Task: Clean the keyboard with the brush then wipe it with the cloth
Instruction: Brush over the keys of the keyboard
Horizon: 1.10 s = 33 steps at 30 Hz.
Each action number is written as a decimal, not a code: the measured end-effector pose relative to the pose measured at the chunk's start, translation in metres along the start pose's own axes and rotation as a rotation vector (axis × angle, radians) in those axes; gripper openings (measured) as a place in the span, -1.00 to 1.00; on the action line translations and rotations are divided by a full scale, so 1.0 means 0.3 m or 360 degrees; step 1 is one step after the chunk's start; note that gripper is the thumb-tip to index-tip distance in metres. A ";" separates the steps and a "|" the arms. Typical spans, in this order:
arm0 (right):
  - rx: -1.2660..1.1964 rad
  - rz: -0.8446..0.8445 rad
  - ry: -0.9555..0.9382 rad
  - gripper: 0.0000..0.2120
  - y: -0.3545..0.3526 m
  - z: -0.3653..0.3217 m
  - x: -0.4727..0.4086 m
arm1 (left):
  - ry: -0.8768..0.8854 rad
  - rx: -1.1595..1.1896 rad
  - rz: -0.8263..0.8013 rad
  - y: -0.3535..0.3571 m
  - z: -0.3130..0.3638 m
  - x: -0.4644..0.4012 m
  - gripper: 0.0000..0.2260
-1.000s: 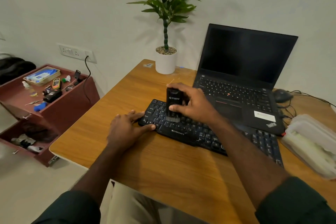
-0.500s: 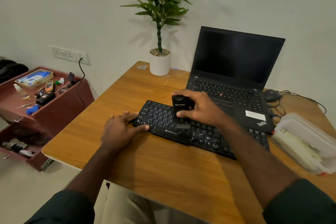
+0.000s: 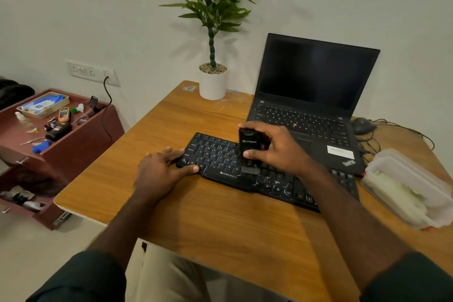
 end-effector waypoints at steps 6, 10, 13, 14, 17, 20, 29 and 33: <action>0.0103 -0.0087 -0.0007 -0.37 -0.024 0.029 0.071 | 0.0012 -0.0006 0.0002 -0.004 0.008 0.002 -0.13; 0.0243 -0.0210 0.0081 -0.39 -0.107 0.067 0.121 | -0.0001 -0.0012 -0.0002 -0.002 0.003 -0.001 -0.11; 0.0057 -0.0033 0.0088 -0.38 -0.132 0.060 0.122 | 0.0012 -0.0022 0.0013 -0.002 0.004 -0.001 -0.11; -0.0030 0.0061 0.0052 -0.38 -0.125 0.049 0.118 | 0.0017 -0.0013 0.0012 -0.001 0.003 -0.002 -0.11; -0.0112 0.0126 -0.0054 -0.38 -0.065 0.023 0.113 | 0.0024 0.0016 -0.0001 0.000 0.005 0.000 -0.10; -0.0009 0.0043 -0.0024 -0.38 -0.042 0.040 0.126 | 0.0024 0.0024 -0.0027 0.001 0.013 0.003 -0.10; 0.0138 0.0040 -0.0037 -0.37 -0.100 0.014 0.140 | 0.0028 -0.0003 -0.0001 -0.005 0.017 0.006 -0.11; 0.0184 -0.0060 -0.0057 -0.36 -0.042 0.015 0.151 | 0.0045 -0.0031 -0.0013 -0.004 0.020 0.007 -0.11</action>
Point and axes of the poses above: each hand's wrist, its own x-axis away from the middle knuckle, its own y-axis out of the palm, z = x × y, the point moved 5 cm from there along -x, towards the middle knuckle, and after that the axes turned 2 degrees about x, right-handed, at the moved point
